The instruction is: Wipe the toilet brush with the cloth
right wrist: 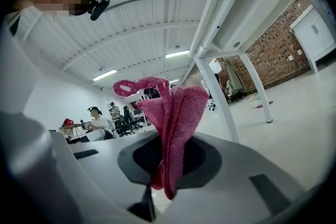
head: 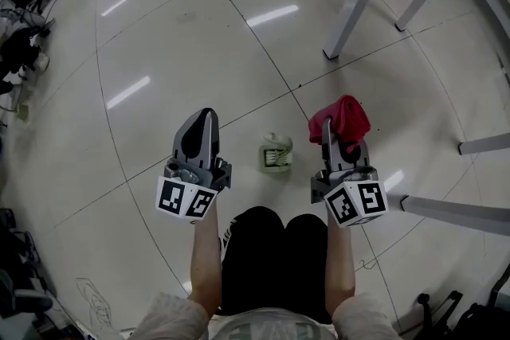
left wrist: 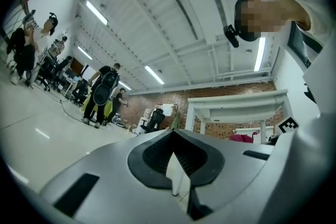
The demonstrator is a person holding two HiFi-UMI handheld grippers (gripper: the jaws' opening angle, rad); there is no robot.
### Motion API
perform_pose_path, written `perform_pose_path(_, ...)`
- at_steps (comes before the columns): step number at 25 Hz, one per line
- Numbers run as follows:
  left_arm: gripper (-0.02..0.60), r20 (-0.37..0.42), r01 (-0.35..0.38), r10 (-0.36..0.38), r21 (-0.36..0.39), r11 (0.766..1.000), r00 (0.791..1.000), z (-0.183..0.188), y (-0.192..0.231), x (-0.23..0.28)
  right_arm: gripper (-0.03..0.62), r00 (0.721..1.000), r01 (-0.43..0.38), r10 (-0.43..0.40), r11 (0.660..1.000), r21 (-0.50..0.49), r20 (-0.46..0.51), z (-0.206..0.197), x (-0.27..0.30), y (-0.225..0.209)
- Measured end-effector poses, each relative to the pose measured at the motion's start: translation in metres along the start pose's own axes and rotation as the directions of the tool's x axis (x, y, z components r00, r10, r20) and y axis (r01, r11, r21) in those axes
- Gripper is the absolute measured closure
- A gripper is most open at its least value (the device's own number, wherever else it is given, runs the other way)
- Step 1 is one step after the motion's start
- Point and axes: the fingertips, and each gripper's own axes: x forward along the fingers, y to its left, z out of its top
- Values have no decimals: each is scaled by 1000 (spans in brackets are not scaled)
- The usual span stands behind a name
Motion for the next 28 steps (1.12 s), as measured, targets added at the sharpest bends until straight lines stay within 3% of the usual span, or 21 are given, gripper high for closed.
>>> perform_pose_path(3,577,-41,0,1,8,1000,999,62,-26,21,563,999,15,-15,1000,4,-43,64,0,21)
perform_pose_path(6,577,-71,-3,4,15,1000,997,151,-57,41,563,996,6,-5,1000,1,-87,148,-4,58)
perform_pose_path(13,577,-22,-18,17,-52,998,1000,449,-141,70,563,989,-16,9,999,-46,-147,412,-51,193)
perform_pose_path(15,577,0,16,-16,-57,998,1000,530,-169,81,563,991,-9,0,998,-63,-133,486,-65,225)
perform_pose_path(17,577,24,67,-65,-50,997,998,584,-195,87,563,995,-12,4,997,-82,-102,537,-73,248)
perform_pose_path(19,577,12,77,-77,-38,996,997,599,-211,82,563,996,-33,26,996,-88,-81,557,-82,266)
perform_pose_path(22,577,-39,68,-69,-25,997,997,588,-223,73,563,997,-53,47,994,-96,-64,563,-96,281)
perform_pose_path(28,577,-96,105,-108,-36,994,989,573,-240,36,563,994,-72,65,993,-89,-83,539,-130,317)
